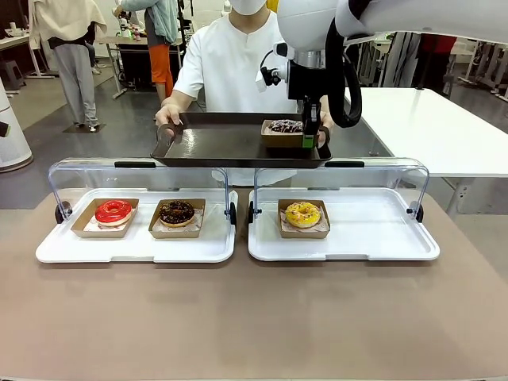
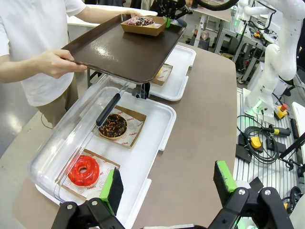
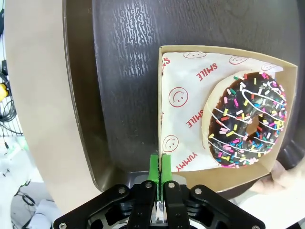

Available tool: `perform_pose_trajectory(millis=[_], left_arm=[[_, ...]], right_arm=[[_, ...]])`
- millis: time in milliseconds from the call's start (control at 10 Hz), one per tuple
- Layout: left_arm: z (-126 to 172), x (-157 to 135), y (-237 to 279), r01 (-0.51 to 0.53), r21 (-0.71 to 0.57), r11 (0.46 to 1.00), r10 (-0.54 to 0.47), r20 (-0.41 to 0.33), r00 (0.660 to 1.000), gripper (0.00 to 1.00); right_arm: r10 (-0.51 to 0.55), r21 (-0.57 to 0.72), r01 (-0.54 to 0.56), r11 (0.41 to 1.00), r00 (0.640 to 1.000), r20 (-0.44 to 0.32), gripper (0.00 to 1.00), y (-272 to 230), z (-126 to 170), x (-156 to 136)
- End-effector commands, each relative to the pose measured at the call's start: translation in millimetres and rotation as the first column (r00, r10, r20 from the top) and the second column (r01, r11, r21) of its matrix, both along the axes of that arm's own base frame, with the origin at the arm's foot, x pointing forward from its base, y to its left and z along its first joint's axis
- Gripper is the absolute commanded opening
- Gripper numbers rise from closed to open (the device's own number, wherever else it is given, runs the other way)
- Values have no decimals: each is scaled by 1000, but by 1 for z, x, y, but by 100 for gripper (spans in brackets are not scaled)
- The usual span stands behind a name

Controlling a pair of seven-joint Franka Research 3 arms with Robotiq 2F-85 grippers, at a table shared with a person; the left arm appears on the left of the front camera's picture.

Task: Provide the desired donut to the person.
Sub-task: Place the picked Paper togo box onto the Handle tray extended by the person.

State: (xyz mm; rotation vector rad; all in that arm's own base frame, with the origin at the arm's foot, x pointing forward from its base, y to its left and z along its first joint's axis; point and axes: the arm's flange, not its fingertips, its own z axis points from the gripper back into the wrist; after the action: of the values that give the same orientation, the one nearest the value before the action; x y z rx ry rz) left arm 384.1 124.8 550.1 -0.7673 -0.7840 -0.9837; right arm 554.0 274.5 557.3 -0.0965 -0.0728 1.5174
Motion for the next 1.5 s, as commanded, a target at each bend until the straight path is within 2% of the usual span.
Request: perform_pose_trajectory(millis=[0, 100, 200, 400, 500, 600, 700, 1400], left_arm=[[1, 0, 0, 0, -12, 1000, 0, 7, 1000, 100], [1, 0, 0, 0, -12, 1000, 0, 7, 1000, 100], [1, 0, 0, 0, -12, 1000, 0, 7, 1000, 100], [1, 0, 0, 0, -12, 1000, 0, 7, 1000, 100], [1, 0, 0, 0, -12, 1000, 0, 7, 1000, 100], [1, 0, 0, 0, -12, 1000, 0, 7, 1000, 100], [1, 0, 0, 0, -12, 1000, 0, 7, 1000, 100], [1, 0, 0, 0, -12, 1000, 0, 7, 1000, 100]], right_arm=[[23, 16, -22, 1000, 999, -33, 54, -1, 2, 5], [25, 17, -25, 1000, 999, -31, 60, -1, 3, 5], [30, 19, -30, 999, 999, -29, 100, -1, 3, 5], [34, 20, -33, 999, 999, -26, 100, -1, 3, 4], [31, 22, -31, 999, 999, -25, 84, -1, 4, 5], [34, 21, -33, 999, 999, -23, 95, -2, 4, 4], [35, 19, -35, 999, 999, -23, 100, -2, 4, 4], [54, 17, -54, 998, 998, -11, 100, -6, 7, -3]])
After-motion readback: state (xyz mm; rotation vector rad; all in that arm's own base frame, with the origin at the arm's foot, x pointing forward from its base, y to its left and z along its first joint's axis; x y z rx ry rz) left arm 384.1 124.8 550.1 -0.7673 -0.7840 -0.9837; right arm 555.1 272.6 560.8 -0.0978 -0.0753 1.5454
